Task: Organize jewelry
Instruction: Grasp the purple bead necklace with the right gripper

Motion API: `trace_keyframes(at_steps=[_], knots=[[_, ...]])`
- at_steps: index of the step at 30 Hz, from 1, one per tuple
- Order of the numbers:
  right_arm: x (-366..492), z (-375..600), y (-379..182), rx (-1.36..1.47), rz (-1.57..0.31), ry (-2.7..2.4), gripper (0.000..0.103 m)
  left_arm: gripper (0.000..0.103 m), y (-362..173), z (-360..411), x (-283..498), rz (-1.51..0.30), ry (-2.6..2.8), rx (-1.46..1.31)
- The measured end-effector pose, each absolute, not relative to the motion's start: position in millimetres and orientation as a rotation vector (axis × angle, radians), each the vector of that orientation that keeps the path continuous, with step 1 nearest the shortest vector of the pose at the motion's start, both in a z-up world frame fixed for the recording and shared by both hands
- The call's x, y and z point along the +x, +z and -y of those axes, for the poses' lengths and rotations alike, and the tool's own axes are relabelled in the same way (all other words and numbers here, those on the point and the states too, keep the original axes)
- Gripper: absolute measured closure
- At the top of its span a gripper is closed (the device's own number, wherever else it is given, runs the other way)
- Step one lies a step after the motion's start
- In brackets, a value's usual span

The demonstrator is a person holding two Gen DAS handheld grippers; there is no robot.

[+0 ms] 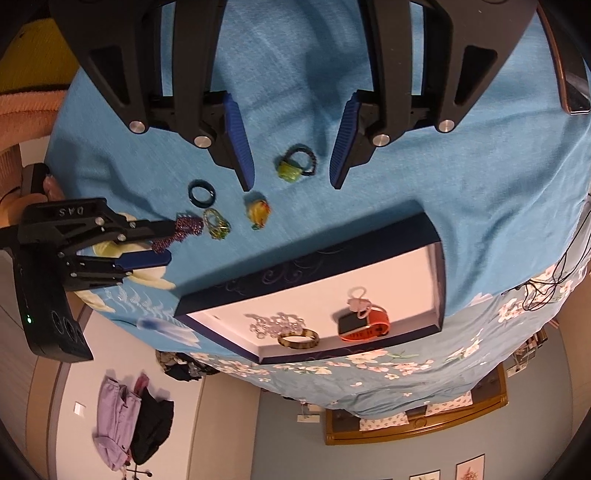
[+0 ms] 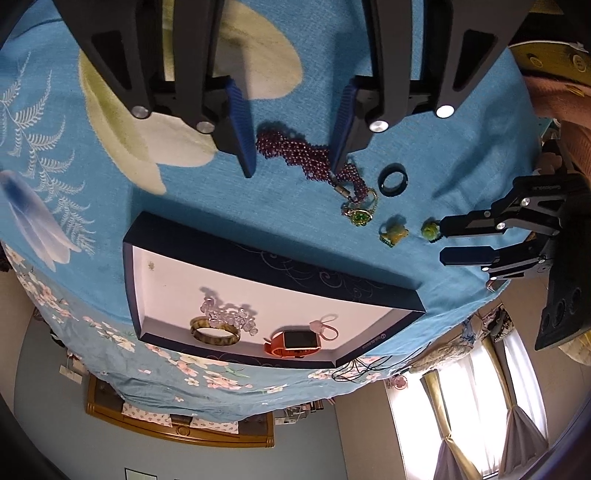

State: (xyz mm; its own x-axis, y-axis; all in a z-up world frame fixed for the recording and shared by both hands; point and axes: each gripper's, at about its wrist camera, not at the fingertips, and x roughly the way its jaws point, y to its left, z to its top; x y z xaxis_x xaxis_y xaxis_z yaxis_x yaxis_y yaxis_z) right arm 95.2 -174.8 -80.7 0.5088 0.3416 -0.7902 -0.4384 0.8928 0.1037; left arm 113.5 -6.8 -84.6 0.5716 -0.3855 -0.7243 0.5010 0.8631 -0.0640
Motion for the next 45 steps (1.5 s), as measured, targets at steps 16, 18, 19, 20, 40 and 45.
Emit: trace_keyframes(at_steps=[16, 18, 19, 20, 40, 45], knots=[[92, 188, -72, -0.003, -0.893, 0.509, 0.096, 0.060, -91, 7, 121, -0.840, -0.508, 0.157], [93, 188, -70, 0.004, -0.887, 0.508, 0.096, 0.060, -90, 8, 121, -0.837, -0.510, 0.162], [92, 189, -69, 0.009, -0.884, 0.508, 0.096, 0.060, -90, 9, 121, -0.835, -0.505, 0.164], [92, 190, -68, 0.015, -0.880, 0.509, 0.096, 0.060, -89, 9, 121, -0.832, -0.508, 0.164], [92, 195, -67, 0.040, -0.877, 0.501, 0.094, 0.067, -95, 75, 112, -0.863, -0.687, 0.212], [91, 199, -74, 0.027, -0.906, 0.479, 0.070, 0.071, -98, 76, 118, -0.881, -0.678, 0.203]])
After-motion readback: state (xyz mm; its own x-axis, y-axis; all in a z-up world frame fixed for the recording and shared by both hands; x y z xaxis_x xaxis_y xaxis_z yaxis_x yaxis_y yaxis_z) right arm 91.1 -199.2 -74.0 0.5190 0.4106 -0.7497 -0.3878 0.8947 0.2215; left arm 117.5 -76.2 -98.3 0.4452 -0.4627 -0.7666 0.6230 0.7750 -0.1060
